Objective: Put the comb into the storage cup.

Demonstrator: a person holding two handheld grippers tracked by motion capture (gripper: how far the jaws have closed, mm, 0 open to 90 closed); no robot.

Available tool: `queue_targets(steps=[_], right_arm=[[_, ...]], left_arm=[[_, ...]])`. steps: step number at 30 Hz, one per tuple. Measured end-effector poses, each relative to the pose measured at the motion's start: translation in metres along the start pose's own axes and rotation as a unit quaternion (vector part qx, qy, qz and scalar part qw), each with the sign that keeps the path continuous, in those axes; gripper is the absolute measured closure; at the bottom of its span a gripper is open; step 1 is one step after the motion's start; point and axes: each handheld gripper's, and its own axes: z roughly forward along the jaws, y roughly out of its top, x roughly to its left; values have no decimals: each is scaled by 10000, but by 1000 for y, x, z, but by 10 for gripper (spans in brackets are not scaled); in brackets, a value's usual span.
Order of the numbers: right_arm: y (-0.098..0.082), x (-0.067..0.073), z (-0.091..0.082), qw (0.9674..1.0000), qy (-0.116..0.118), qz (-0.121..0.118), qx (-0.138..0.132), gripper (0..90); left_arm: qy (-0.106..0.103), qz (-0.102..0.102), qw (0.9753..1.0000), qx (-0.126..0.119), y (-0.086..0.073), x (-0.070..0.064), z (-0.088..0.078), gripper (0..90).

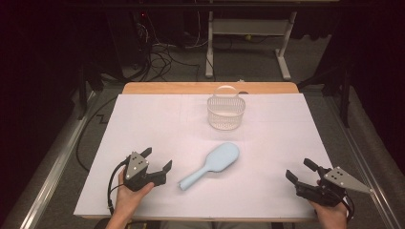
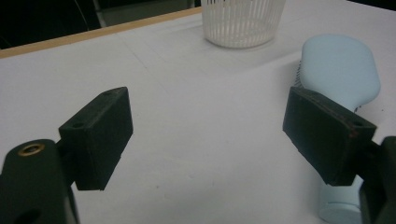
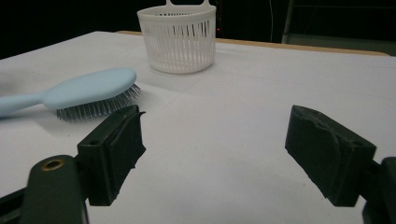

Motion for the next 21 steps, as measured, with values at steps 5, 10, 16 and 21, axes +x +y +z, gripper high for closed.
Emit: queue_targets(steps=[5, 10, 16, 21], right_arm=[[0, 0, 0, 10000, 5, 0, 3, 195], [0, 0, 1, 10000, -5, 18, 17, 195], [0, 2, 2, 10000, 44, -38, 16, 194], [0, 1, 2, 10000, 33, -5, 15, 192]], left_arm=[[14, 18, 10000, -10, 3, -3, 2, 169], [-81, 21, 10000, 17, 5, -6, 6, 159], [-262, 66, 9996, 5, 11, -16, 12, 157], [-362, 126, 9993, 41, 18, -23, 19, 155]])
